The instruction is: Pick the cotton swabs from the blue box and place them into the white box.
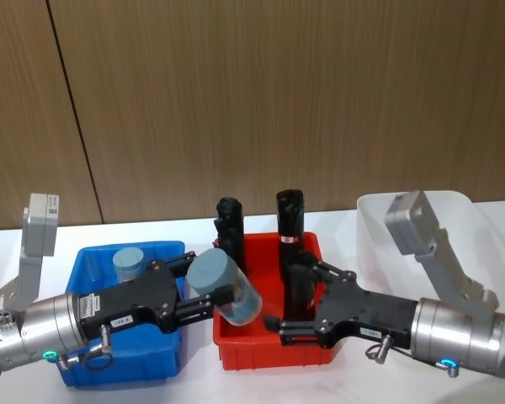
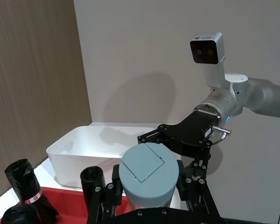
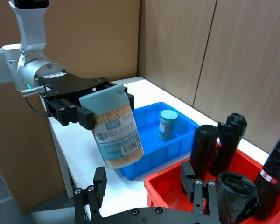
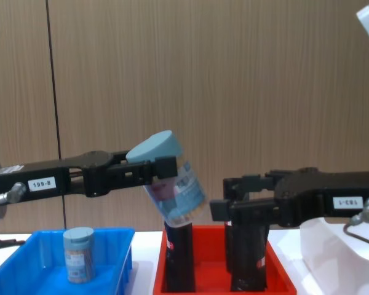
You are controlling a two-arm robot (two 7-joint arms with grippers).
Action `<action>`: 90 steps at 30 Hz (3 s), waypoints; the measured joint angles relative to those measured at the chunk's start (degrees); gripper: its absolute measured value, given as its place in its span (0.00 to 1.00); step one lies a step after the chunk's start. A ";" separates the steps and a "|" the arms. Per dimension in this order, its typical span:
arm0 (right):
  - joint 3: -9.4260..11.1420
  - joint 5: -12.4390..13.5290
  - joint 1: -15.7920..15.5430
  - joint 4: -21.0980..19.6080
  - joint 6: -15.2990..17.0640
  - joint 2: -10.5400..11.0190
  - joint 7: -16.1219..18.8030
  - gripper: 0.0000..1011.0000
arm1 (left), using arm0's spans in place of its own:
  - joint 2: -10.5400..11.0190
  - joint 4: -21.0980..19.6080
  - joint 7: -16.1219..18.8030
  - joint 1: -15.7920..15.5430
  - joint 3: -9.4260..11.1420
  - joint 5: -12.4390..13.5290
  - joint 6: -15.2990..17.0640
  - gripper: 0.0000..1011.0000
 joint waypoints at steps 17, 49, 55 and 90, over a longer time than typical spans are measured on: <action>-2.09 -2.59 2.89 0.95 0.82 -1.68 2.80 0.99 | 0.00 0.00 0.00 0.00 0.00 0.00 0.00 0.65; -5.55 -6.64 8.12 6.02 0.41 -5.23 4.66 0.97 | 0.00 0.00 -0.01 0.00 0.00 0.00 0.00 0.65; -5.77 -6.77 8.76 6.47 0.35 -5.38 4.81 0.83 | 0.00 0.00 -0.01 0.00 0.00 0.00 0.00 0.65; -6.40 -4.92 9.81 6.59 -0.25 -4.50 3.84 0.65 | 0.00 0.00 -0.04 0.00 0.01 0.04 0.00 0.99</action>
